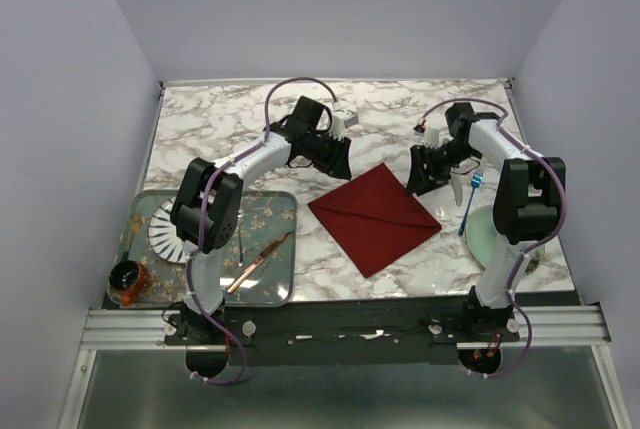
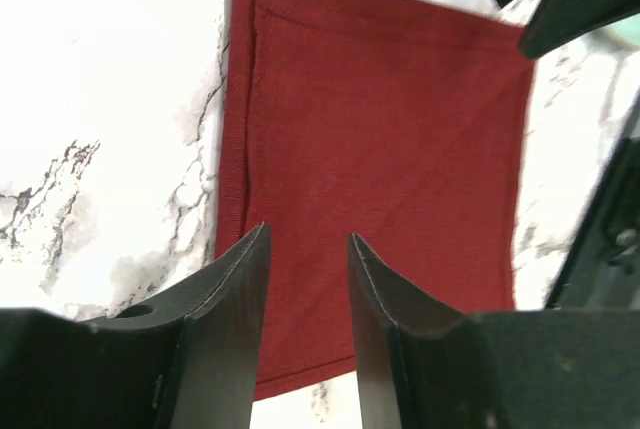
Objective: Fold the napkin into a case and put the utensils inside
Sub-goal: Smooth out the upper triangle-folded napkin at the center of the board, then move the upper triangle-folded napkin to the center of the board.
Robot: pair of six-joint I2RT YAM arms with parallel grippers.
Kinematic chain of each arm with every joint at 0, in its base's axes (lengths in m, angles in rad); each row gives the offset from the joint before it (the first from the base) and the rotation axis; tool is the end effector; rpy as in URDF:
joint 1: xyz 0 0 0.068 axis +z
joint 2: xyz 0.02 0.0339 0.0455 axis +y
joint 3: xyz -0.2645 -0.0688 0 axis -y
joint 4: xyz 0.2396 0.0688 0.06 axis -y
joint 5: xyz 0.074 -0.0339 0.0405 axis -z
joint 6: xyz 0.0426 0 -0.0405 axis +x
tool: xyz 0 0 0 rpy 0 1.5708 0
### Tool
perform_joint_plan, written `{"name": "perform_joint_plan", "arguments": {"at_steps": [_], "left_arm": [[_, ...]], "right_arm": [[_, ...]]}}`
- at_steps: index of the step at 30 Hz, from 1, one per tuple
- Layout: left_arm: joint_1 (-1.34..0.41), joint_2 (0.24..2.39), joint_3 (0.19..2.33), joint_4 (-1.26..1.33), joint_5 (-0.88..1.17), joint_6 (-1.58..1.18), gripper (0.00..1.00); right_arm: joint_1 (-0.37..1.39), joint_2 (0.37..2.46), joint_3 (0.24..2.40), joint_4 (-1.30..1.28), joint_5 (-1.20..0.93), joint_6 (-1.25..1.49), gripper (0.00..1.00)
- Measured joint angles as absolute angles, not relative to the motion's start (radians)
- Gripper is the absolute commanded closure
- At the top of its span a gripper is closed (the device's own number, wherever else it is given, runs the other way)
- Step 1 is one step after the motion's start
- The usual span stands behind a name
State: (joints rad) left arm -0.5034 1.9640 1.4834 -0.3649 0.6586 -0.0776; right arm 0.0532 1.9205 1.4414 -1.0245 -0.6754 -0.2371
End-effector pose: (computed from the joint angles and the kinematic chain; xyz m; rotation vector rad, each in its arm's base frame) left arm 0.3667 -0.2317 0.2197 0.8206 2.3063 -1.0587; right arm 0.3562 0.0456 0.1978 -0.4457 2.8162 0.9881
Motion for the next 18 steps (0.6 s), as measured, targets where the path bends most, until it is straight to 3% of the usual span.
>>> {"name": "perform_joint_plan", "arguments": {"at_steps": [6,9,13,18], "left_arm": [[-0.562,2.058,1.549,-0.476,0.553,0.029,0.62],[-0.588,2.112,1.572,-0.523,0.522,0.046,0.71],[-0.623,2.149,1.603,-0.566,0.489,0.055,0.81],[-0.659,2.146,1.597,-0.595,0.467,0.045,0.87]], "right_arm": [[0.053,1.924,1.379,-1.032,-0.575,-0.237,0.45],[0.053,1.942,1.381,-1.034,-0.533,-0.237,0.47],[0.053,2.016,1.423,-1.041,-0.466,-0.241,0.49],[0.053,2.077,1.513,-1.046,-0.419,-0.256,0.49]]}}
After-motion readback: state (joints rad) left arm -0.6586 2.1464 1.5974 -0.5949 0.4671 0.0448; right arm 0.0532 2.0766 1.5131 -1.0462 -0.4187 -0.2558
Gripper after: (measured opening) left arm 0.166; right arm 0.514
